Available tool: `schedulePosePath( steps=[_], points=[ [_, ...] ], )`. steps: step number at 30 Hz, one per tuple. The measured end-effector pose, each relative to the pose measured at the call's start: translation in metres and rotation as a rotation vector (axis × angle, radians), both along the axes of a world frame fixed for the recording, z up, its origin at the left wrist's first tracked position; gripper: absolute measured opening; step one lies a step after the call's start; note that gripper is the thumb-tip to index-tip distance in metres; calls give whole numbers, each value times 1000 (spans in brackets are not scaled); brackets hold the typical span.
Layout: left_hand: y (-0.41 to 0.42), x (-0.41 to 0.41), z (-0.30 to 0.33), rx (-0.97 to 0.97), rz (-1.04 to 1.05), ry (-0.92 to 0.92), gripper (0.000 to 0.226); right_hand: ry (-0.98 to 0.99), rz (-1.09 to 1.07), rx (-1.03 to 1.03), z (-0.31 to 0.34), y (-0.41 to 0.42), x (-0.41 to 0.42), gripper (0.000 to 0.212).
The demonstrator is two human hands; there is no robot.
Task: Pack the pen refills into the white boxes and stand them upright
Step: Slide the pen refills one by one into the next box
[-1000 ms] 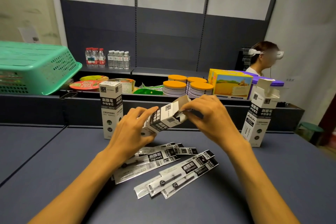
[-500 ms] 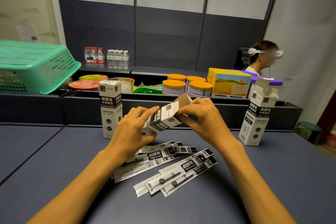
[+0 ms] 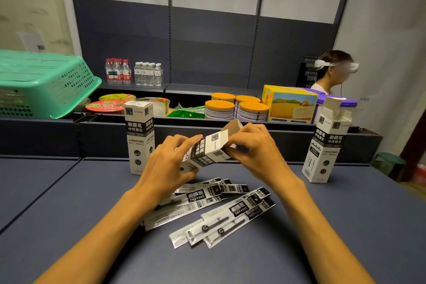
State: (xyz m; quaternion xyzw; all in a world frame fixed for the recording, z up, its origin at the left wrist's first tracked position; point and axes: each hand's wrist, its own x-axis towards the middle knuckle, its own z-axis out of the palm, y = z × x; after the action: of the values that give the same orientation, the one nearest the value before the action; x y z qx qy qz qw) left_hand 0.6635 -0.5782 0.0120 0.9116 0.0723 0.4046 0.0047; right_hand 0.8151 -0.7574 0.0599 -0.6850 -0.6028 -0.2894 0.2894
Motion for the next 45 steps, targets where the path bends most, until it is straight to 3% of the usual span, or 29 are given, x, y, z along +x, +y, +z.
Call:
schedulePosePath(
  steps=[4,10,15,19,25,38,45],
  points=[
    [3,0,-1,-5,9,8,84,-54,7,18,-2,1,1,23],
    [7,-4,2,-77,14,-32,80,185,67,163,-2,-8,4,21],
    [7,-5,3,-99,14,-44,82,386,-10,-295,-21,-3,13,18],
    [7,-4,2,-93,14,-36,83,422,-32,-510,-40,10,6,35],
    [8,-4,0,-111,23,-37,83,422,-36,-530,-52,25,-9,47],
    [9,-4,-1,-98,30,-30,83,457,-24,-679,-48,10,9,29],
    [9,-3,-1,-93,28,-29,83,493,-40,-663,-44,9,5,43]
  ],
)
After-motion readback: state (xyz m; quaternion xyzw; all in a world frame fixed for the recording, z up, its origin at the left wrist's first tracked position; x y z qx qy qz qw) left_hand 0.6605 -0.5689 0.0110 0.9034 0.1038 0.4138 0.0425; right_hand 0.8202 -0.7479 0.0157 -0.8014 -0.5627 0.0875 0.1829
